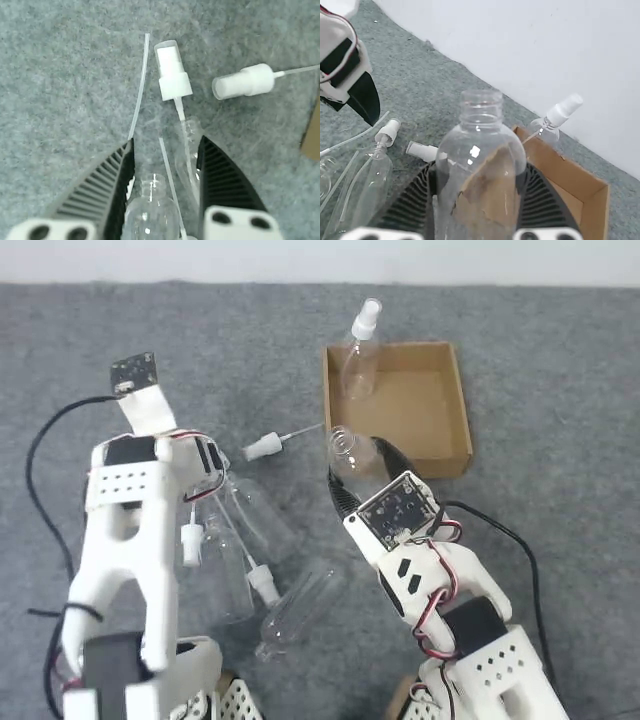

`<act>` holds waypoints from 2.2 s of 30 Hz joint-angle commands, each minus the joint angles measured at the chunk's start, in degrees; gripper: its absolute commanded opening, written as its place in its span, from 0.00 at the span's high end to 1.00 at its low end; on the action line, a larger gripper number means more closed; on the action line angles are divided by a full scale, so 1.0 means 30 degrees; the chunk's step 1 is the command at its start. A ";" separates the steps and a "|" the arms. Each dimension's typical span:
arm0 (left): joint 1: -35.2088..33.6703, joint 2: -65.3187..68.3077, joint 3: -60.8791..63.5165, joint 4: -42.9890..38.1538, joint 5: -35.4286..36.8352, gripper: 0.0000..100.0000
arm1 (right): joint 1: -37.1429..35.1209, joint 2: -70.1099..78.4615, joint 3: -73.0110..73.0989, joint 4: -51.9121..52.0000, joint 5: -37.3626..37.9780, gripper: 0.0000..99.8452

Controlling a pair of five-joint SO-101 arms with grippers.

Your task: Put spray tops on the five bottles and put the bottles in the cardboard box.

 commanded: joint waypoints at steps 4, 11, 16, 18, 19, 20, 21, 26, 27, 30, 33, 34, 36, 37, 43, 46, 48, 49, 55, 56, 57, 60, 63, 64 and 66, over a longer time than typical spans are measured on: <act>0.0088 0.2608 -0.2505 -0.0615 0.0322 0.81 | 0.0249 -0.0366 -0.0205 -0.0542 -0.0059 0.96; 0.0029 0.5040 -0.4410 -0.0615 0.1846 0.81 | 0.0249 -0.0366 -0.0205 -0.0571 -0.0059 0.96; 0.0059 0.6740 -0.6227 -0.0527 0.2901 0.81 | 0.0249 -0.0366 -0.0205 -0.0571 -0.0059 0.96; 0.0059 0.7414 -0.6784 -0.0557 0.2872 0.81 | 0.0249 -0.0366 -0.0205 -0.0571 -0.0059 0.96; 0.0059 0.7766 -0.7018 -0.0615 0.2872 0.81 | 0.0249 -0.0366 -0.0205 -0.0571 -0.0059 0.96; 0.0059 0.8088 -0.7311 -0.0615 0.2872 0.81 | 0.0249 -0.0366 -0.0205 -0.0571 -0.0059 0.96; 0.0059 0.8410 -0.7634 -0.0615 0.2872 0.81 | 0.0249 -0.0366 -0.0205 -0.0571 -0.0059 0.96; 0.0059 0.9700 -0.8659 -0.0527 0.2872 0.81 | 0.0249 -0.0366 -0.0205 -0.0571 -0.0059 0.96; 0.0059 0.9905 -0.8806 -0.0527 0.2872 0.81 | 0.0249 -0.0366 -0.0205 -0.0571 -0.0059 0.96; 0.0059 1.0403 -0.9158 -0.0615 0.2901 0.81 | 0.0249 -0.0366 -0.0205 -0.0571 -0.0059 0.96; 0.0059 1.0901 -0.9538 -0.0615 0.2901 0.81 | 0.0249 -0.0366 -0.0205 -0.0571 -0.0059 0.96; 0.0059 1.1077 -0.9626 -0.0615 0.2901 0.81 | 0.0249 -0.0366 -0.0205 -0.0571 -0.0059 0.96; 0.0059 1.1370 -0.9744 -0.0615 0.2901 0.81 | 0.0249 -0.0366 -0.0205 -0.0571 -0.0059 0.96; 0.0059 1.1487 -0.9744 -0.0645 0.2901 0.81 | 0.0249 -0.0366 -0.0205 -0.0571 -0.0059 0.96; 0.0059 1.1927 -0.9919 -0.0938 0.2901 0.81 | 0.0249 -0.0366 -0.0205 -0.0571 -0.0059 0.96; 0.0059 1.2015 -0.9890 -0.1348 0.2901 0.81 | 0.0249 -0.0366 -0.0205 -0.0571 -0.0059 0.96; 0.0059 1.2015 -0.9890 -0.1436 0.2901 0.81 | 0.0249 -0.0366 -0.0205 -0.0571 -0.0059 0.96; 0.0059 1.2015 -0.9890 -0.1436 0.2901 0.81 | 0.0249 -0.0366 -0.0205 -0.0571 -0.0059 0.96; 0.0088 1.2425 -0.9861 -0.1436 0.2901 0.81 | 0.0249 -0.0366 -0.0205 -0.0571 -0.0059 0.96; 0.0088 1.2630 -0.9919 -0.1436 0.2901 0.81 | 0.0249 -0.0366 -0.0205 -0.0571 -0.0059 0.96; 0.0088 1.2747 -1.0007 -0.1436 0.2901 0.81 | 0.0249 -0.0366 -0.0205 -0.0571 -0.0059 0.96; 0.0088 1.3011 -1.0359 -0.1319 0.3223 0.81 | 0.0249 -0.0366 -0.0205 -0.0571 -0.0059 0.96; 0.0293 1.3158 -1.0388 -0.1407 0.4249 0.81 | 0.0220 -0.0366 -0.0205 -0.0571 -0.0059 0.96; 0.0381 1.3158 -1.0359 -0.1377 0.4425 0.81 | 0.0220 -0.0366 -0.0205 -0.0571 -0.0059 0.96; 0.0615 1.3158 -1.0330 -0.1319 0.4571 0.81 | 0.0220 -0.0366 -0.0205 -0.0571 -0.0059 0.96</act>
